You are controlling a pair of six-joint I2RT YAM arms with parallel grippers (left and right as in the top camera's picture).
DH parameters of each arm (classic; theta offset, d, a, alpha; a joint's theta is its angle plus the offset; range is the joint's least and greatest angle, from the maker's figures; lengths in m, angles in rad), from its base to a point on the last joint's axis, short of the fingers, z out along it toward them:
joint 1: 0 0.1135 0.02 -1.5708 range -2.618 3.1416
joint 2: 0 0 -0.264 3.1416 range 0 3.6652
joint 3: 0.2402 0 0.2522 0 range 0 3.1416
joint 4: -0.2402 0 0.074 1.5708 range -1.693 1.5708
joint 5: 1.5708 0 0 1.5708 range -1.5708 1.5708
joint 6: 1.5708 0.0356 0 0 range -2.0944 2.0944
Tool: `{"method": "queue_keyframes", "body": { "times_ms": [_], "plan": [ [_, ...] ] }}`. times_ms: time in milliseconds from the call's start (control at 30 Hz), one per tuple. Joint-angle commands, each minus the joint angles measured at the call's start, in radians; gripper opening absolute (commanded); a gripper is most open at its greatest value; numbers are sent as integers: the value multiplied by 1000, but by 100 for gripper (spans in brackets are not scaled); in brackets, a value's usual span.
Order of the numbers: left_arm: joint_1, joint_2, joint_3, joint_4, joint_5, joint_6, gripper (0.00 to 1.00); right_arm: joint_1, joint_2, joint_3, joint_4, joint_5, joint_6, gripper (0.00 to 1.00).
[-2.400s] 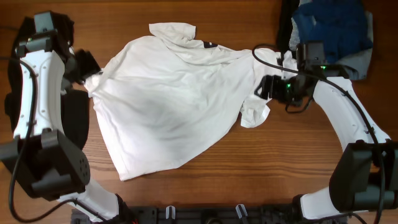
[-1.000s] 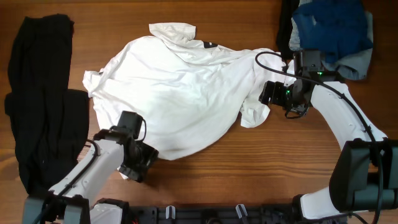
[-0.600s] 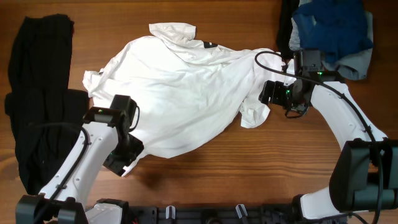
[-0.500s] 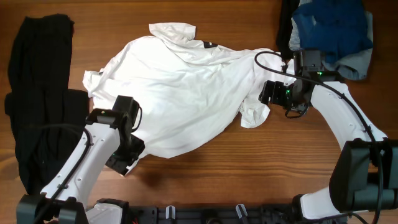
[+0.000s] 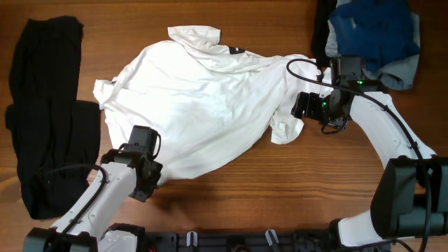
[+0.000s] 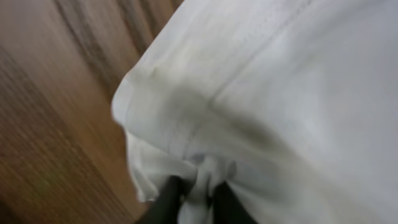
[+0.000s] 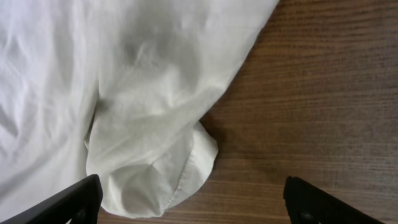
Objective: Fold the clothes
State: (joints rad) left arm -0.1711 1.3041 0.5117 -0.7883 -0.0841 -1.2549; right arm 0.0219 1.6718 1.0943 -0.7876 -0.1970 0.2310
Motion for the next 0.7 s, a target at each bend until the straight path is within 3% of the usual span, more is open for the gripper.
{"method": "queue_keyframes", "body": {
  "times_ms": [0, 67, 200, 400, 533, 567, 600, 667],
  "plan": [
    [1, 65, -93, 94, -10, -14, 4, 1, 3, -7, -21, -17, 9, 94],
    [2, 61, -77, 121, -15, -2, 4, 2, 9, -8, -32, -41, 9, 93],
    [80, 46, 24, 127, -19, 180, 4, 18, 14, -91, 19, -44, 16, 85],
    [202, 46, 56, 127, -19, 206, 4, 37, 18, -273, 255, -70, 93, 68],
    [201, 47, 55, 74, -12, 205, 4, 169, 42, -305, 361, -47, 178, 40],
    [201, 49, 48, 66, -12, 204, 4, 191, 42, -305, 361, -14, 209, 31],
    [201, 50, 39, 66, -16, 205, 4, 203, 42, -304, 361, 6, 228, 10],
    [201, 50, 36, 73, -16, 216, 4, 192, 37, -302, 358, 10, 242, 4]
  ]
}}
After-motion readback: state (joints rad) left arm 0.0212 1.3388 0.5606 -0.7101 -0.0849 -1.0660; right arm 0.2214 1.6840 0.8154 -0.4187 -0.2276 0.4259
